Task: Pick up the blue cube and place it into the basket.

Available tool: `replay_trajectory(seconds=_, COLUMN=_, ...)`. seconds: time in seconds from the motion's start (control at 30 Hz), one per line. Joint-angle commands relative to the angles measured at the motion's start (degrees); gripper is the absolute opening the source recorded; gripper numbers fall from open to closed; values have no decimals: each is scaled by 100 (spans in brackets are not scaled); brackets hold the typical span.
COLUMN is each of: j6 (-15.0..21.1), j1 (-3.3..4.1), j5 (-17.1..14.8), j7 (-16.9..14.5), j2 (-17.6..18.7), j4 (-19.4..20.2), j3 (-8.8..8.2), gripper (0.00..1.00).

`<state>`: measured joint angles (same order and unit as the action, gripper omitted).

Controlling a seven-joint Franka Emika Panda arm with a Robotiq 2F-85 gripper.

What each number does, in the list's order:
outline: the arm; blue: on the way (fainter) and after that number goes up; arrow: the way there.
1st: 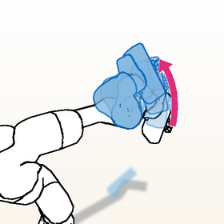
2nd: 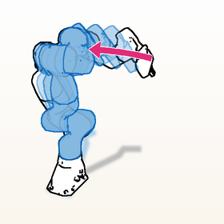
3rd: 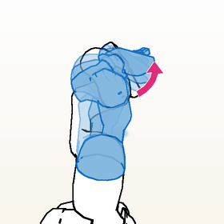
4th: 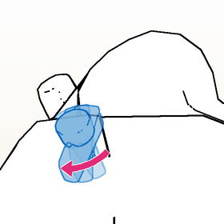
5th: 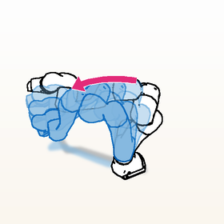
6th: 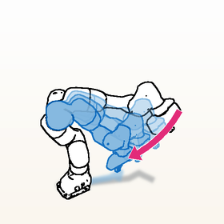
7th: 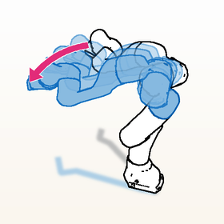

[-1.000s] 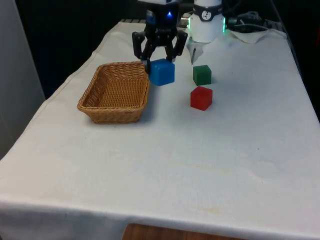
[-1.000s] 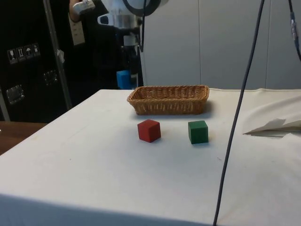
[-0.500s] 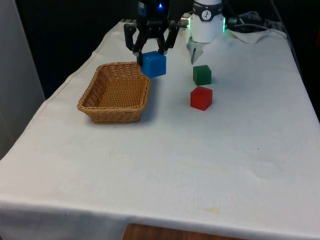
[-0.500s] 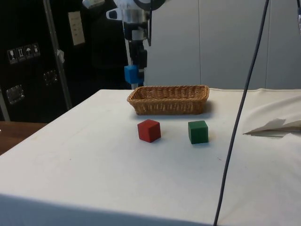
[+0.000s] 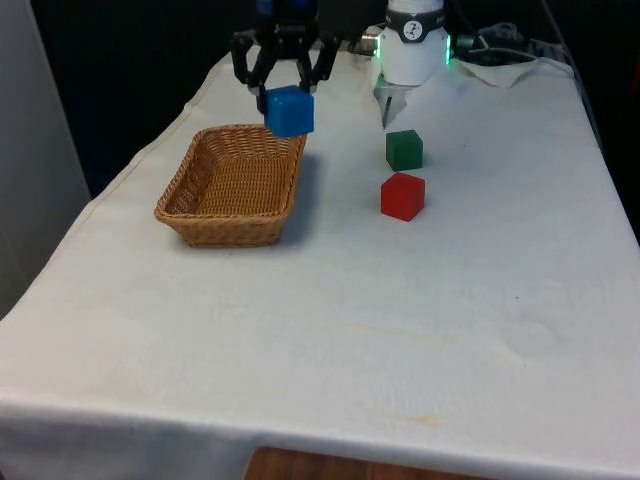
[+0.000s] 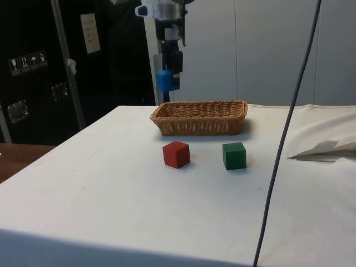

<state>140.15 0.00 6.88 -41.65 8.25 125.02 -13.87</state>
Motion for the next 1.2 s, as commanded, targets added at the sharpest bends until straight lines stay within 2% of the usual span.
replay_trajectory(seconds=0.0, j6=-11, j1=-11, j5=11, j7=-23, j2=-52, j4=40, j3=-17, gripper=7)
replay_trajectory(seconds=0.33, j6=-57, j1=-23, j5=0, j7=-138, j2=-97, j4=109, j3=-212, gripper=7)
replay_trajectory(seconds=0.4, j6=-63, j1=0, j5=0, j7=-115, j2=-74, j4=92, j3=-223, gripper=7)
replay_trajectory(seconds=0.47, j6=-52, j1=-23, j5=-6, j7=-195, j2=-80, j4=120, j3=-275, gripper=7)
replay_trajectory(seconds=0.6, j6=-40, j1=-23, j5=6, j7=-281, j2=-40, j4=126, j3=-378, gripper=7)
replay_trajectory(seconds=0.67, j6=-63, j1=0, j5=0, j7=-269, j2=-46, j4=126, j3=-401, gripper=7)
replay_trajectory(seconds=0.7, j6=-40, j1=-23, j5=6, j7=-332, j2=-11, j4=120, j3=-441, gripper=7)
replay_trajectory(seconds=0.9, j6=-46, j1=-23, j5=-11, j7=-441, j2=46, j4=103, j3=-561, gripper=7)
replay_trajectory(seconds=0.93, j6=-63, j1=0, j5=0, j7=-407, j2=29, j4=115, j3=-567, gripper=7)
replay_trajectory(seconds=0.97, j6=-46, j1=-23, j5=-11, j7=-464, j2=52, j4=103, j3=-584, gripper=7)
replay_trajectory(seconds=1.17, j6=-34, j1=-34, j5=-40, j7=-607, j2=115, j4=80, j3=-733, gripper=7)
